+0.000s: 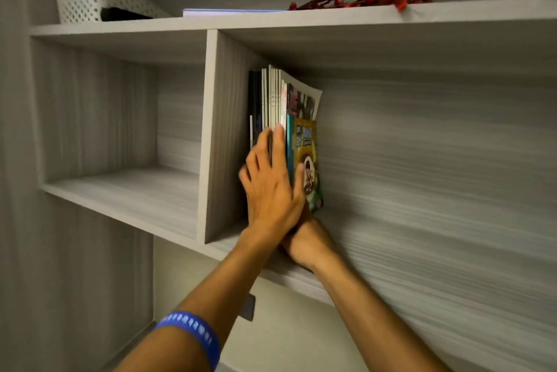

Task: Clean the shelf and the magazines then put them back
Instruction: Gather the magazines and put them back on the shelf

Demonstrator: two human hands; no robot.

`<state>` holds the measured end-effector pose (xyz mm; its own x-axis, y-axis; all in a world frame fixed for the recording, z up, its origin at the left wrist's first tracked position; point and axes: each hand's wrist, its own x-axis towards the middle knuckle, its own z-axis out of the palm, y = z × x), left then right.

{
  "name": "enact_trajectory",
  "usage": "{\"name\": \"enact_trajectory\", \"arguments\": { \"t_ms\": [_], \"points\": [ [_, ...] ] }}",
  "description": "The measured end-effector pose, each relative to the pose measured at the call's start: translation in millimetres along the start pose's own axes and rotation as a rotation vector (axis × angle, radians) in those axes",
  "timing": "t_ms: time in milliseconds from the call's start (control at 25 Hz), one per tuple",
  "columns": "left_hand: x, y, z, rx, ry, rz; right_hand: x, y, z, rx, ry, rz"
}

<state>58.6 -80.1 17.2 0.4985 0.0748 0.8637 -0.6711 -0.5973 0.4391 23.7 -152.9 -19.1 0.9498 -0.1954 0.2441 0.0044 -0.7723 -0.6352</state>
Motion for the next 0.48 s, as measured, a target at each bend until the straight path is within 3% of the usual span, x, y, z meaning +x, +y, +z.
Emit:
{"name": "enact_trajectory", "arguments": {
  "t_ms": [160,320,480],
  "points": [
    [-10.0,-16.0,8.1,-0.065,-0.173,-0.085,9.2,1.9,-3.0,-0.085,0.024,0.086],
    [-14.1,-24.8,0.9,-0.230,-0.161,-0.038,7.4,3.6,0.5,-0.007,-0.025,0.053],
    [-10.3,-32.5,-4.2,-0.105,-0.227,-0.016,8.0,6.1,-7.2,0.090,0.014,0.111]
  ]
}}
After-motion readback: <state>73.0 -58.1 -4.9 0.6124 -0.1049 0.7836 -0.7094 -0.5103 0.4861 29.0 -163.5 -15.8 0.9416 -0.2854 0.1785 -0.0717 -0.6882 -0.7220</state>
